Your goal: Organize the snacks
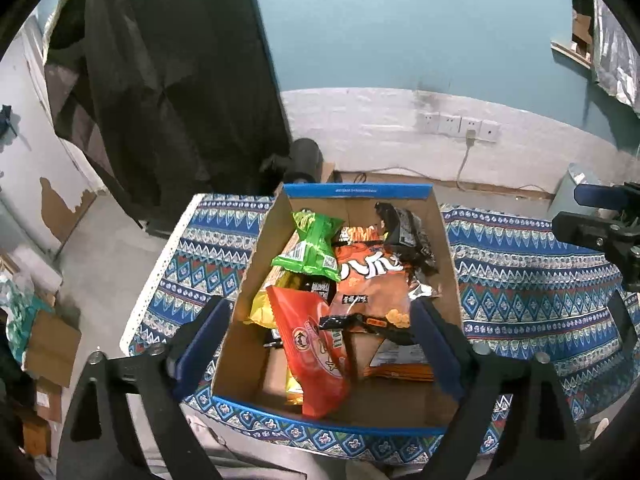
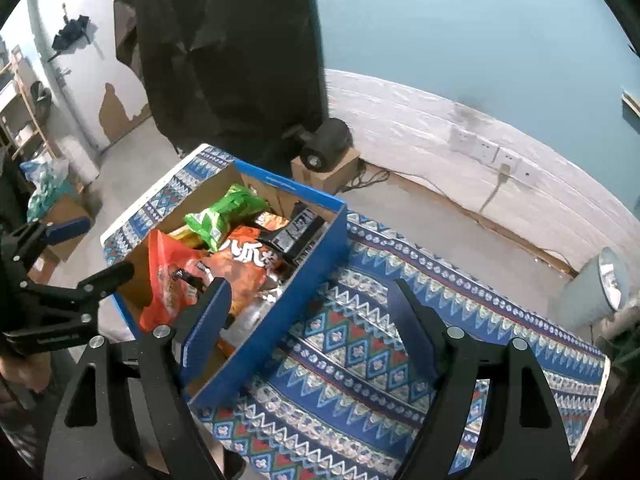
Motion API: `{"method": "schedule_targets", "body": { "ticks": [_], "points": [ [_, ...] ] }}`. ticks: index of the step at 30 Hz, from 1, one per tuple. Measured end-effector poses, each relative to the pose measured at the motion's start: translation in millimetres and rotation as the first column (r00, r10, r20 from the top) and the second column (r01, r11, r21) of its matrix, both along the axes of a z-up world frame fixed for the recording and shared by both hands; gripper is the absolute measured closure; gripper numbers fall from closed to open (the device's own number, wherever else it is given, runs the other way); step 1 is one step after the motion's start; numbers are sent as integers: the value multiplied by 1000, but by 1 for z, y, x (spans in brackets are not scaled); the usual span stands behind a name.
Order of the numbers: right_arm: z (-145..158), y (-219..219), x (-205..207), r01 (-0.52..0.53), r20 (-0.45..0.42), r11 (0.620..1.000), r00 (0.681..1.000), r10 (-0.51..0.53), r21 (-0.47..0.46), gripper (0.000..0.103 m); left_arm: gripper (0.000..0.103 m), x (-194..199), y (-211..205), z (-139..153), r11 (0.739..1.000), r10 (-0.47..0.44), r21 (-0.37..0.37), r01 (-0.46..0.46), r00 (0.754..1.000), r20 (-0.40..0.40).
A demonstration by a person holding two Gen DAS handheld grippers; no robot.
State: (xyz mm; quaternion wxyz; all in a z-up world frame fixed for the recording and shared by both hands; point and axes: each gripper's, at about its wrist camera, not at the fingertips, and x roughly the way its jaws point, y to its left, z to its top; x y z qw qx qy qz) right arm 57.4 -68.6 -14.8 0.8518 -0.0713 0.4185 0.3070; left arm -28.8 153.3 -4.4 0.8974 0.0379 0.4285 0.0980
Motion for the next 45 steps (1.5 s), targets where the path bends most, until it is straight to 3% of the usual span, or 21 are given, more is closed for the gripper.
{"method": "schedule_targets", "body": {
  "ticks": [5, 20, 45],
  "points": [
    [-1, -13, -5, 16, 11, 1000, 1000, -15, -5, 23, 3, -7, -8, 5, 1000, -16, 9, 15, 1000, 25],
    [-7, -30, -11, 33, 21, 999, 999, -33, -2, 23, 2, -11, -15, 12, 1000, -7, 16, 7, 998, 61],
    [-8, -29, -9, 32, 20, 999, 999, -32, -2, 23, 2, -10, -9, 14, 1000, 19, 5, -19, 998, 61]
  ]
}}
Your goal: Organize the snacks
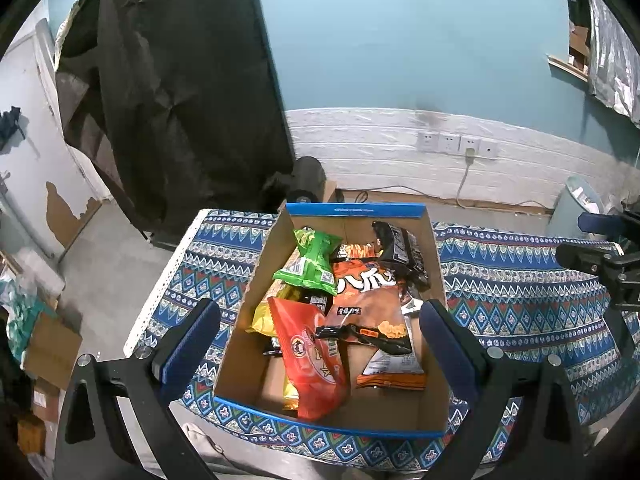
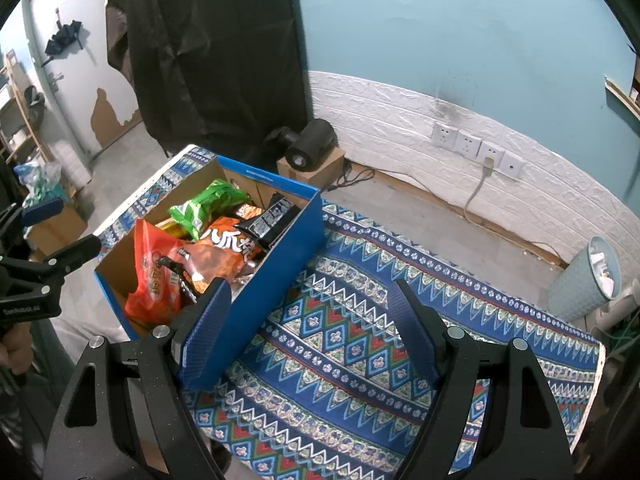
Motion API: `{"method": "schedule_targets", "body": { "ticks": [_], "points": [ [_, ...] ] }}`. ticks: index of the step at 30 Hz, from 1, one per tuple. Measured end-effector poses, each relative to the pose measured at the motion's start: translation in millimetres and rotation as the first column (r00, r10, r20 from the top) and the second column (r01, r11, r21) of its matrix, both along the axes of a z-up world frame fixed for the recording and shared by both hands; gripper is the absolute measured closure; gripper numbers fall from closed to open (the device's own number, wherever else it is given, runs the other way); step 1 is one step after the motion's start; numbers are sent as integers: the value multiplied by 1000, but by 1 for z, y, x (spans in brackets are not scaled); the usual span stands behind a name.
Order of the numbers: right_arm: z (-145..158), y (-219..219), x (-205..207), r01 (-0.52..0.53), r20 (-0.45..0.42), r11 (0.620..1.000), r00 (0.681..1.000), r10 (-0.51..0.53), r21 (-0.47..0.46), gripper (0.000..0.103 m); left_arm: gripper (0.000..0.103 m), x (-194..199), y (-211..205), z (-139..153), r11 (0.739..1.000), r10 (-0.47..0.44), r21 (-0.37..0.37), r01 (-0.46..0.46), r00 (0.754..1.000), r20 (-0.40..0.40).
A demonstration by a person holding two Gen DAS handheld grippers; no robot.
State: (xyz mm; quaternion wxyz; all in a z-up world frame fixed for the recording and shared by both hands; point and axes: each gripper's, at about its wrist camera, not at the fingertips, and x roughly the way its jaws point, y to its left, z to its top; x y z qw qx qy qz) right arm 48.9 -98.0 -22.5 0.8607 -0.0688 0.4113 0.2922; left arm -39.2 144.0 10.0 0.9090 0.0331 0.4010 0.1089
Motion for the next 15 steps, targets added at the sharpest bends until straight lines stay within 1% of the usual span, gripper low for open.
{"method": "schedule_targets", "body": {
  "ticks": [15],
  "points": [
    [0, -1, 1, -1, 0, 1000, 1000, 1, -4, 23, 2, 0, -2, 0, 1000, 11, 30, -11, 1000, -2]
  ]
}}
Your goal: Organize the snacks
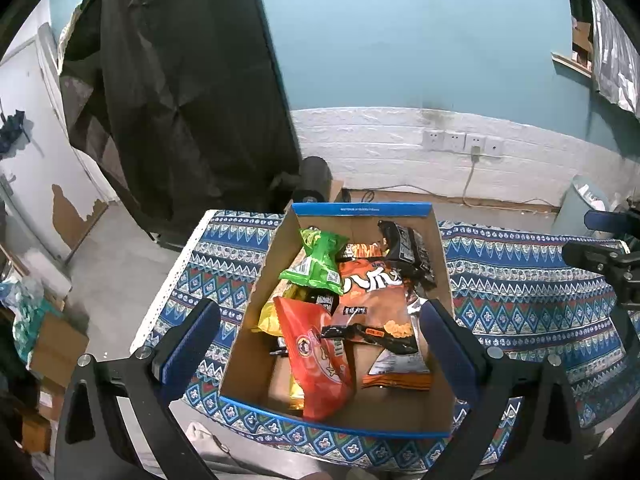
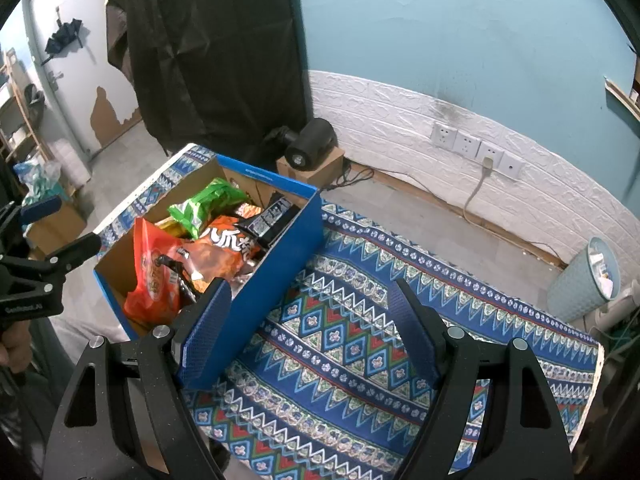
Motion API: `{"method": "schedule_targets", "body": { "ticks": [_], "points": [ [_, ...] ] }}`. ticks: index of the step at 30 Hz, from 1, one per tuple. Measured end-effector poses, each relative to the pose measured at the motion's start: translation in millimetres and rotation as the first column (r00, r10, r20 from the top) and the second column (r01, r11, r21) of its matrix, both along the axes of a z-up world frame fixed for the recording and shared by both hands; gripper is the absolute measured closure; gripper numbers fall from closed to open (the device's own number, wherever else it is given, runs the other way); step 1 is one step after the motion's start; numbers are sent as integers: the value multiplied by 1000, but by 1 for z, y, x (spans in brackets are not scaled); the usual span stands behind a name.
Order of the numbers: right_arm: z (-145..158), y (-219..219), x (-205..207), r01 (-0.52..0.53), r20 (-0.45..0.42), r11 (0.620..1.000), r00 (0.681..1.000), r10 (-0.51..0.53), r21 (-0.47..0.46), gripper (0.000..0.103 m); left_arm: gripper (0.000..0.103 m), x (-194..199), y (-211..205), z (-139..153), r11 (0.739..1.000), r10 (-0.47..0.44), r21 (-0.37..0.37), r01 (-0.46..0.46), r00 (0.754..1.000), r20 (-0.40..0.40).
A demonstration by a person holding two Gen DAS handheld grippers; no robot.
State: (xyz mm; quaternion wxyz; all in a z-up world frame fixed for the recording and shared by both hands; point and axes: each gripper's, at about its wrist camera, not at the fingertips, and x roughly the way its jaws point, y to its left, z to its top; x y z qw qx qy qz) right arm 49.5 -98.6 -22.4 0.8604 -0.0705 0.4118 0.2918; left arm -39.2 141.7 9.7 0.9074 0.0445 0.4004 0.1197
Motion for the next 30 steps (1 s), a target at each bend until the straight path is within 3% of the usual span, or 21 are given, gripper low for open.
{"method": "schedule_targets", "body": {
  "ticks": [30],
  "points": [
    [0, 0, 0, 0, 0, 1000, 1000, 0, 0, 23, 2, -1, -2, 2, 1000, -8, -1, 8, 1000, 8]
  ]
}}
